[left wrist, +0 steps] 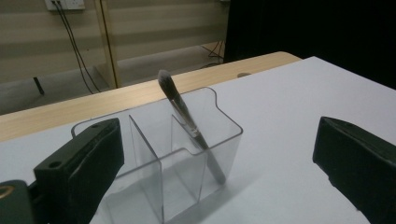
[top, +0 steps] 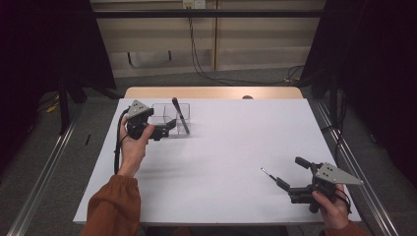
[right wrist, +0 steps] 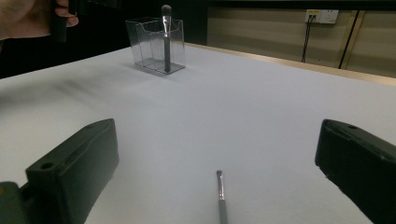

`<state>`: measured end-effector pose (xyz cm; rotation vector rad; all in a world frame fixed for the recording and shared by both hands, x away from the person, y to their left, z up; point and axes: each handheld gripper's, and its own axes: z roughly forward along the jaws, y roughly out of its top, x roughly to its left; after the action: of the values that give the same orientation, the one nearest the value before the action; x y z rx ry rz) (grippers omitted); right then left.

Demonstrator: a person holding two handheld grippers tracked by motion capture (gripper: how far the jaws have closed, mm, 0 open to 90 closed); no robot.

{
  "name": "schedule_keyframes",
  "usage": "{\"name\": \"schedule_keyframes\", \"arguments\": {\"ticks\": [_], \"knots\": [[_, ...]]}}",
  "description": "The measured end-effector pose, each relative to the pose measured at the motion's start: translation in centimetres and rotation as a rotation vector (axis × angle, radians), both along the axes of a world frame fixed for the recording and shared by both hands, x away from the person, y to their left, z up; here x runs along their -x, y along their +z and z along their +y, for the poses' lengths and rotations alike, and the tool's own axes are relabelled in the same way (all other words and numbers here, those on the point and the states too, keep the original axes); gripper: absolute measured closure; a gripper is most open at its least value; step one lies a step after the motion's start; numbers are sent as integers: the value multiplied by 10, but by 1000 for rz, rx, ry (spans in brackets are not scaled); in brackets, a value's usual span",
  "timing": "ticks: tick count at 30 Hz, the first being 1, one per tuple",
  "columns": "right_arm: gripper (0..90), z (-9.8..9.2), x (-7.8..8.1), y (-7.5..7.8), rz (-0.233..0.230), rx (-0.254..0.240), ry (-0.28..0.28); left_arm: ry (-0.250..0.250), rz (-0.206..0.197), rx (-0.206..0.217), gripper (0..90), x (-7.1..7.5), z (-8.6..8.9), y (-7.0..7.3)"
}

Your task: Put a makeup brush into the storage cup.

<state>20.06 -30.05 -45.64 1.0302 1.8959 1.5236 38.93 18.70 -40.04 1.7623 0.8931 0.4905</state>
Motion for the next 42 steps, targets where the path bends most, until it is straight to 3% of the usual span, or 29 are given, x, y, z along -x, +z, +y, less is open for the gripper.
{"name": "schedule_keyframes", "arguments": {"ticks": [10, 17, 19, 22, 27, 35, 42], "knots": [[0, 0, 0, 0, 0, 3, -2, 18, -17, 16, 25, 20, 4, -6], [0, 1, 0, 0, 1, 3, -1, 8, -38, 31, 30, 36, 10, -9], [0, 1, 0, 0, 0, 4, 0, -17, -39, 42, 24, 40, 13, -11], [0, 0, 0, 0, -3, 4, -2, -11, -42, 16, 23, 47, 21, -15], [0, 1, 0, 0, 0, 3, -2, 13, -48, 36, 23, 58, 33, -18], [0, 1, -1, 0, 1, 5, -4, 5, -57, 8, 26, 78, 31, -24], [0, 1, -1, 0, 1, 8, -1, 18, -61, 30, 26, 93, 36, -29]]}}
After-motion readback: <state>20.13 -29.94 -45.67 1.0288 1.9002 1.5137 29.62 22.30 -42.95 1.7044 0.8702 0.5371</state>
